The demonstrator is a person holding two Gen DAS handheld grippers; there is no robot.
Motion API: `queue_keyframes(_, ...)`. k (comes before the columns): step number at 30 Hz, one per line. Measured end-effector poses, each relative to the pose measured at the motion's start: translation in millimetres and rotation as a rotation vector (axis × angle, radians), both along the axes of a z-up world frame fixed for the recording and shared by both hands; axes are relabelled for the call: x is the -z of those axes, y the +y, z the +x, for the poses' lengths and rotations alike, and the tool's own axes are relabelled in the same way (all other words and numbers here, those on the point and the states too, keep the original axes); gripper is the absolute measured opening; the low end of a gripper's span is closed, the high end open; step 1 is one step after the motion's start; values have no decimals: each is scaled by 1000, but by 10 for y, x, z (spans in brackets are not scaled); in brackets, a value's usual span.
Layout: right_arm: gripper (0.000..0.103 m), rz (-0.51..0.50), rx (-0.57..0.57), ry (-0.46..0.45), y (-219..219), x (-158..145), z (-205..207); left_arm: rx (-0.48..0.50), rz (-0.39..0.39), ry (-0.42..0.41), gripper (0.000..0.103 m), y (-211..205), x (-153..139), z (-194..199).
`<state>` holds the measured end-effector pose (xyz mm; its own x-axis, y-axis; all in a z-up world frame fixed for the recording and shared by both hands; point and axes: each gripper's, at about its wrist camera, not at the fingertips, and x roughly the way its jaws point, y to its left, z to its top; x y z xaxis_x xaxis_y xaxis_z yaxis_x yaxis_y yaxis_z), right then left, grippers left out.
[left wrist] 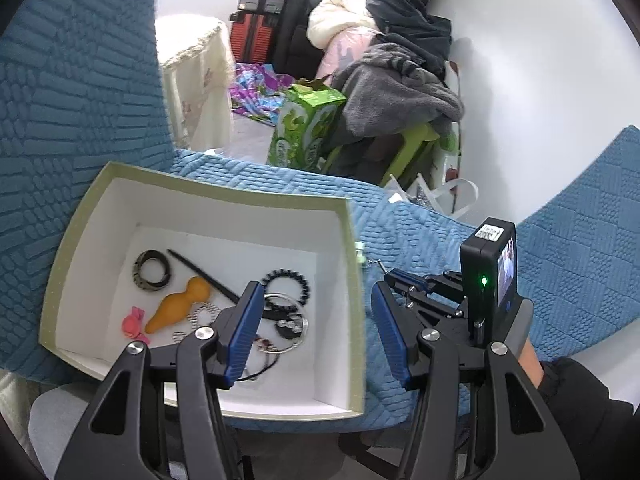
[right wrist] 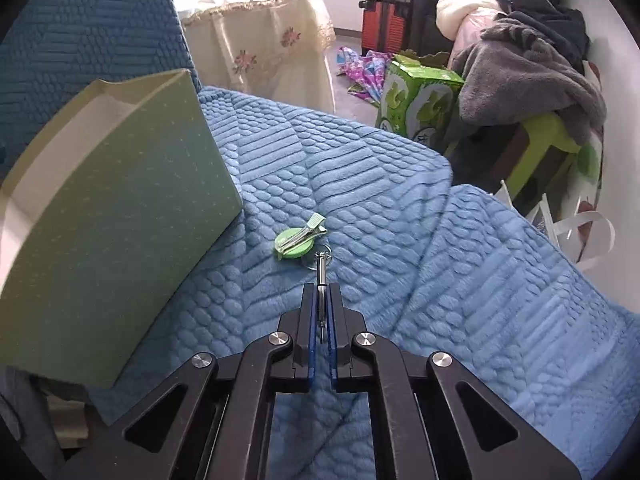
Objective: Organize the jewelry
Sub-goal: 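Move the right tool to the green keychain and grasp its metal ring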
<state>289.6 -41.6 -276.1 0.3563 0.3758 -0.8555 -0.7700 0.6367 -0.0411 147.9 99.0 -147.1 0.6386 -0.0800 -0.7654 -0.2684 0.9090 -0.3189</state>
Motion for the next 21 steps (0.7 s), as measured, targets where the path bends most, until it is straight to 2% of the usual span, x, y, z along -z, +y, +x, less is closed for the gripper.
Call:
queue_keyframes(6,3,28,52,-14,-330,-144,-79,66,-15,0,56,-266,-60,195)
queue_keyframes(8,3,36,70,-14,-440,-191,-98,101,13,-1,56,-381,-88,288)
queue_keyframes(16,3,123,186,4,-983,-347,-134,183,72,78,54,-575,-153,714)
queue_keyframes(21,3,182,236,32,-1201,-354,-63,274,57,153,50,-785,-149,1059)
